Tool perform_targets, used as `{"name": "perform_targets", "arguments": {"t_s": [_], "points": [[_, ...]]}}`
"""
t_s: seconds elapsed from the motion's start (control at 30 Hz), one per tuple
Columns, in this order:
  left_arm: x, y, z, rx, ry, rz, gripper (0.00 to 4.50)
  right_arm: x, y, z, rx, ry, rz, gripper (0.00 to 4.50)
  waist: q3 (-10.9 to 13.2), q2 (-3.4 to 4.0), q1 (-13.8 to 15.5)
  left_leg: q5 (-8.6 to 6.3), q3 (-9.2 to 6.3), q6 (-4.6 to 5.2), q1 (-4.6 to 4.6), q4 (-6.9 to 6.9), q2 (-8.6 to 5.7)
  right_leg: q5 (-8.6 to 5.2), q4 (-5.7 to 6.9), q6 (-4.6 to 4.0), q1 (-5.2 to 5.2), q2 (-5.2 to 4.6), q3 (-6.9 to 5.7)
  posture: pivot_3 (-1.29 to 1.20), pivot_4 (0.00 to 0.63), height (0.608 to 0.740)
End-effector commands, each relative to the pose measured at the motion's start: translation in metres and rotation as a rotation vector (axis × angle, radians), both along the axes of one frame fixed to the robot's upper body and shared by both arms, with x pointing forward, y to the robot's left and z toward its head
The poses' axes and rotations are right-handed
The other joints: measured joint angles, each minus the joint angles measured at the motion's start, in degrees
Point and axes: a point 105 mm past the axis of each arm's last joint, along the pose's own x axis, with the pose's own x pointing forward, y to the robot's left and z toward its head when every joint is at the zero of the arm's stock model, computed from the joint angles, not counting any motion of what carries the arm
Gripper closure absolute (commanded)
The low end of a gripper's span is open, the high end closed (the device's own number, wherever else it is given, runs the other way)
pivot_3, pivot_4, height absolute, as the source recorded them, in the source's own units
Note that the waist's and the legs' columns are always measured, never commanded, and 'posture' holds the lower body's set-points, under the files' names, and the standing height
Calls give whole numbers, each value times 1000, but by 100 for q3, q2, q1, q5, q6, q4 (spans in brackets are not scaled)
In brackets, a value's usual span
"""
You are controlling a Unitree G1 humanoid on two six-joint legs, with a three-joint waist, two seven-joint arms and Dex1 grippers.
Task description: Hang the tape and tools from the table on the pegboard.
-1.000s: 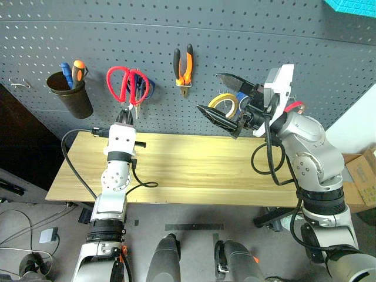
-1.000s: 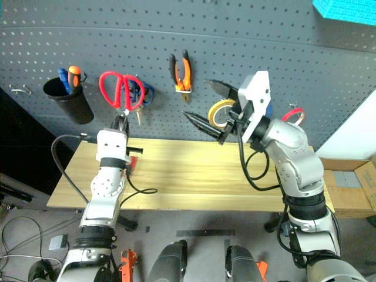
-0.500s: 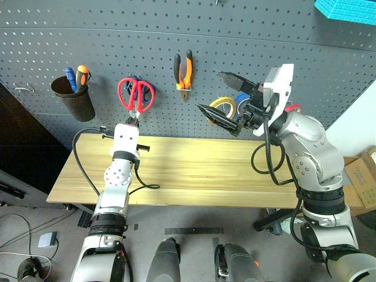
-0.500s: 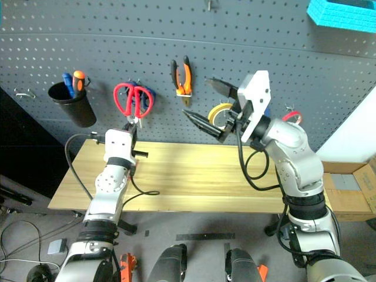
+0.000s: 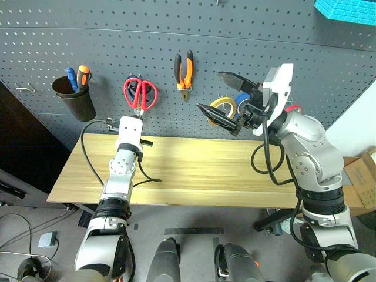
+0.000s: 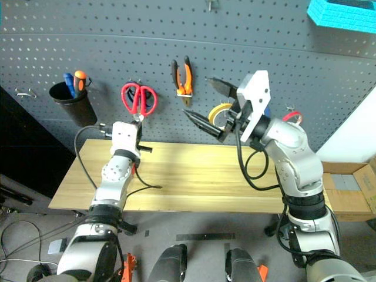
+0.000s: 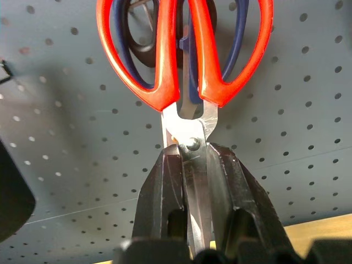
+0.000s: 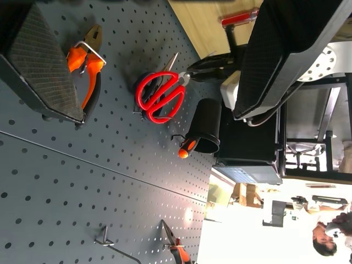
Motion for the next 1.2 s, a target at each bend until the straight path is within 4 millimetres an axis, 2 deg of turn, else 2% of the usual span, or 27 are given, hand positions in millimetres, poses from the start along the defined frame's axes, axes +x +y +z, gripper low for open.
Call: {"name": "perform_targets", "arguments": {"t_s": [0.03, 0.1, 0.27, 0.5, 0.6, 0.67, 0.8, 0.87, 0.93, 1.0, 1.2], "points": [[5, -5, 15, -16, -47, -20, 4266, -6, 0, 13, 14, -62, 2, 0, -1, 0, -9, 0, 0, 0, 0, 1, -1, 0, 0, 1, 2, 0, 1, 85, 125, 740], [6, -5, 11, -16, -23, -26, 4266, -7, 1, 13, 14, -60, 1, 0, -1, 0, -20, 0, 0, 0, 0, 3, -1, 1, -1, 1, 2, 0, 2, 83, 129, 740], [1, 1, 0, -23, 11, -15, 2617, -7, 0, 10, 12, -50, -5, 0, -1, 0, -27, 0, 0, 0, 0, 6, 0, 1, 3, 1, 2, 0, 1, 84, 137, 740], [-10, 28, -15, -51, 25, 93, 404, -7, 0, 7, 9, -36, -1, 0, 0, 0, -26, 0, -1, 1, 1, 10, 2, 3, 6, 0, 3, 0, 1, 96, 152, 740], [-19, 36, -24, -83, 44, 67, 404, -8, 1, 5, 7, -24, 3, 0, 0, 1, -29, 0, -1, 1, 1, 13, 2, 4, 5, -2, 4, 0, 2, 96, 167, 740], [-30, 49, -30, -75, 55, 83, 404, -10, 1, 0, 1, 0, 13, 0, 0, 1, -31, -1, 0, 1, 1, 13, 4, 4, 3, -2, 4, -1, 4, 103, 178, 740], [-42, 88, -71, -69, 265, 237, 404, -17, 7, -27, -58, 126, 71, 0, 2, 3, -30, -1, -1, 2, 3, 7, 12, 2, 4, -6, 2, -1, 1, 116, 197, 740], [-41, 97, -87, -111, 376, 289, 404, -18, 11, -39, -83, 178, 80, 0, 4, 5, -12, -1, -4, 2, 5, 8, 16, 1, 7, -8, 2, 2, -3, 119, 213, 740], [-35, 92, -95, -116, 478, 267, 404, -15, 14, -49, -96, 212, 68, 0, 19, 11, 20, 0, -4, 4, 4, 8, 18, -13, 5, -9, 2, 2, -10, 118, 230, 740], [-26, 84, -91, -116, 516, 234, 404, -13, 16, -59, -106, 238, 60, 0, 24, 10, 48, 1, -2, 5, 3, 10, 18, -16, -1, -25, 5, -2, -12, 115, 238, 740], [-11, 66, -98, -137, 676, 151, 404, -18, 21, -72, -111, 285, 53, 0, 46, 19, 52, 3, 3, 8, 3, 13, 17, -12, -6, -28, 4, -7, -6, 100, 273, 740]]}}
